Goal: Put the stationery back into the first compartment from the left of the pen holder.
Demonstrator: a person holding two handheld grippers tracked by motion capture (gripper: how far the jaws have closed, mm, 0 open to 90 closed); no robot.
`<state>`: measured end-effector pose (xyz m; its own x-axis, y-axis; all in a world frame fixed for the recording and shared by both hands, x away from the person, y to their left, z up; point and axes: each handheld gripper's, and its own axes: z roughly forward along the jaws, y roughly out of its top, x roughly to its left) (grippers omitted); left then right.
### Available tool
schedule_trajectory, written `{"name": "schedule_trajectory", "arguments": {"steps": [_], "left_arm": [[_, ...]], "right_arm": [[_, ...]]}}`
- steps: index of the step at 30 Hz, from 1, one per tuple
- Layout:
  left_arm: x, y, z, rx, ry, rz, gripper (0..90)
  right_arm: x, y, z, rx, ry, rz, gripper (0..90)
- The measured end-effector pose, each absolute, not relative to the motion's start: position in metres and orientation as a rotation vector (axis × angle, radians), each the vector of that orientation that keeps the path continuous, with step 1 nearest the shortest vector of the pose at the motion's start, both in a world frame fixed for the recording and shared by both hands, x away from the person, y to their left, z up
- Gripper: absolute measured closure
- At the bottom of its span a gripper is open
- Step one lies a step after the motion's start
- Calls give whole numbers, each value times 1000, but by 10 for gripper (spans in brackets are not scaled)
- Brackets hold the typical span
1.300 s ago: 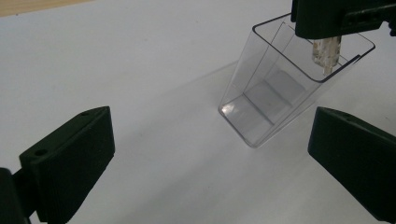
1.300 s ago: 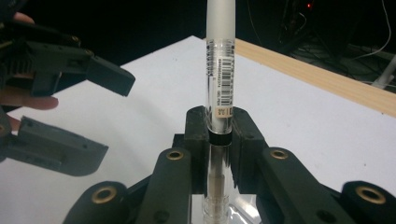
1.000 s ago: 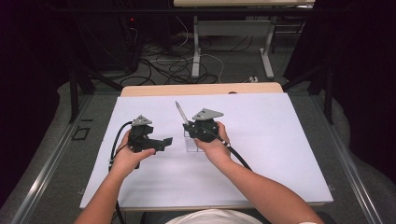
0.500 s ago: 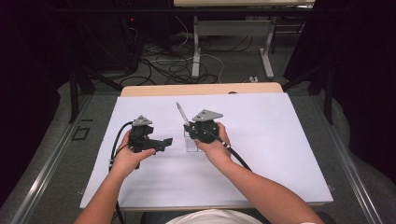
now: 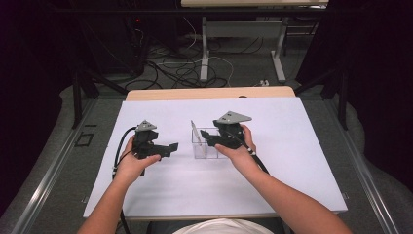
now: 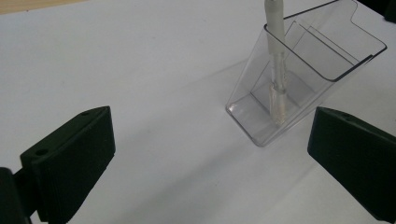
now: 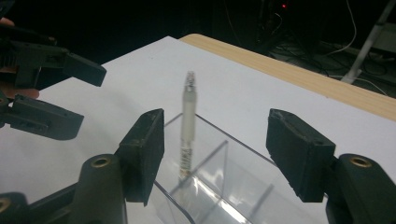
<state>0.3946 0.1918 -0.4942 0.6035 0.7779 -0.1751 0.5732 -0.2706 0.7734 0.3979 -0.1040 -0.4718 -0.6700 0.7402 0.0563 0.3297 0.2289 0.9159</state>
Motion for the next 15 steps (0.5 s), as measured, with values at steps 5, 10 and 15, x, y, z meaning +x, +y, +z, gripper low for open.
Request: {"name": "schedule_trajectory", "arguments": {"steps": [5, 10, 15], "left_arm": [[395, 194, -494, 1963, 1094, 301, 2], [395, 195, -494, 1938, 1111, 311, 2], [395, 196, -494, 1945, 1122, 322, 2]], "right_arm": [[395, -133, -468, 1013, 2109, 1342, 187], [391, -167, -470, 1121, 2080, 1296, 109], [389, -198, -475, 1201, 2055, 1251, 28]]}}
